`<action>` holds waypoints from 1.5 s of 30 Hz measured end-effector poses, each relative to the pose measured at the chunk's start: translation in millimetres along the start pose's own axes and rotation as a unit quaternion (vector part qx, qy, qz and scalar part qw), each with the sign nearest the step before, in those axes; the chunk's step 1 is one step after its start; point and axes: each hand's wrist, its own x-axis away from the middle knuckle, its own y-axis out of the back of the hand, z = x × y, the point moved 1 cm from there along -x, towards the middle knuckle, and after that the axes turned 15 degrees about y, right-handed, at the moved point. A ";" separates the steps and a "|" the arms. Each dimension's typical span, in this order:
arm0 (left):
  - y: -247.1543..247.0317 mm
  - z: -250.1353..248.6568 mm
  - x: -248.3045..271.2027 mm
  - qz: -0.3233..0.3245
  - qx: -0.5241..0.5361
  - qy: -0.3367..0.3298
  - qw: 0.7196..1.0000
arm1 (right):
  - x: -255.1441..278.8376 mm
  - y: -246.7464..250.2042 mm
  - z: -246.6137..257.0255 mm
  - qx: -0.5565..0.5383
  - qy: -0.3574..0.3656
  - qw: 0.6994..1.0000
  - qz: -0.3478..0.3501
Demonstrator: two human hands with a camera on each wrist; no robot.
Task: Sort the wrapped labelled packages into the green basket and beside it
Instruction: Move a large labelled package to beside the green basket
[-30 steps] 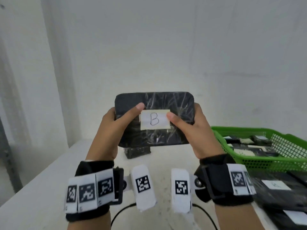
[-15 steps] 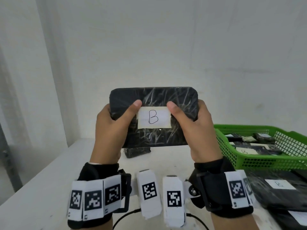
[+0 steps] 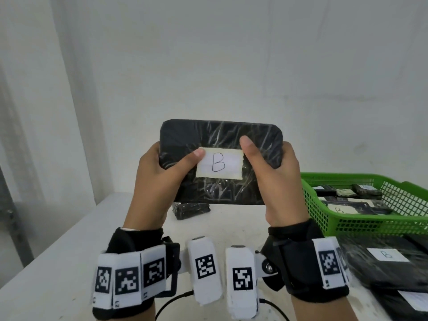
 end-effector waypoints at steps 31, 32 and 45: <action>-18.9 3.2 0.8 0.043 0.079 0.134 0.987 | -14.2 32.7 -6.1 0.013 -0.033 0.978 0.206; -18.2 4.8 -0.3 0.030 0.070 0.108 0.991 | -13.9 31.3 -5.4 -0.009 -0.075 0.976 0.205; -8.6 -0.5 2.4 0.119 0.031 0.104 0.987 | -18.4 32.8 -5.0 -0.110 -0.113 0.979 0.130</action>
